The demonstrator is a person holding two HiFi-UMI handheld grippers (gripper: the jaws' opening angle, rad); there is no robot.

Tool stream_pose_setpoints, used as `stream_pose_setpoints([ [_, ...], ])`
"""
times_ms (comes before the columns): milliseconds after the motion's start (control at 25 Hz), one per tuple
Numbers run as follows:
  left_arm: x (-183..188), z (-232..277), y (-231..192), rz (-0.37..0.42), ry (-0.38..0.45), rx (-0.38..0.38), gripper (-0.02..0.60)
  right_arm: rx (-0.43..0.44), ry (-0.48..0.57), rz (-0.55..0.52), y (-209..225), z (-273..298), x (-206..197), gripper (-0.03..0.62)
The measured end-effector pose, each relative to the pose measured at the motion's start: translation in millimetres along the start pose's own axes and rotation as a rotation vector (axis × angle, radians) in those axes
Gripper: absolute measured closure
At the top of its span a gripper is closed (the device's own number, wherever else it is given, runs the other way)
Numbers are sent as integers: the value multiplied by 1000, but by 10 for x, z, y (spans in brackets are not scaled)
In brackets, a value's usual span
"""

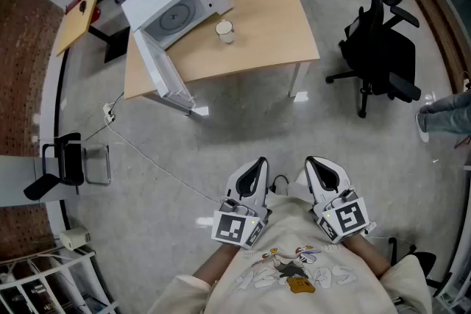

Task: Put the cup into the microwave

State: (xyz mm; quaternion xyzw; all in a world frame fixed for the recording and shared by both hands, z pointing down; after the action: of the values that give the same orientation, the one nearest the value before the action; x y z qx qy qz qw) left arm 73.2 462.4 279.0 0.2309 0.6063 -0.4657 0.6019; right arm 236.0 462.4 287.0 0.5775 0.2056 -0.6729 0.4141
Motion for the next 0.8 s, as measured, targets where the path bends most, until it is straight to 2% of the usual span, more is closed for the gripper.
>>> stream_pose_setpoints([
  [480,-28,33,132,-1,-9,-1,577,9,-8,-4,61,-99,-17,589],
  [680,-57,95,236,-2,-16,4,577,82,-3,29,125,-151,-36,588],
  [760,-52,145,289,1,-18,8,577,95,-2,36,195,-201,-31,515],
  [800,-44,169,315,3,-20,13,577,96,-3,35,239,-234,-25,511],
])
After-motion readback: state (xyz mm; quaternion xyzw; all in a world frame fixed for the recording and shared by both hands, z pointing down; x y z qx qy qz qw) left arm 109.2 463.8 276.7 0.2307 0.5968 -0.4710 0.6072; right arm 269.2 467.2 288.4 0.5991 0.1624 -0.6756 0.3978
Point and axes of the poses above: the fingertips, and each gripper's own axes: z forward along the fingers, y to its right, x out of its top, the point moved 6 cm from there along -z, backward along the fingers, and after that the axes turned 2 degrees about -z, right-handed, at the moved point
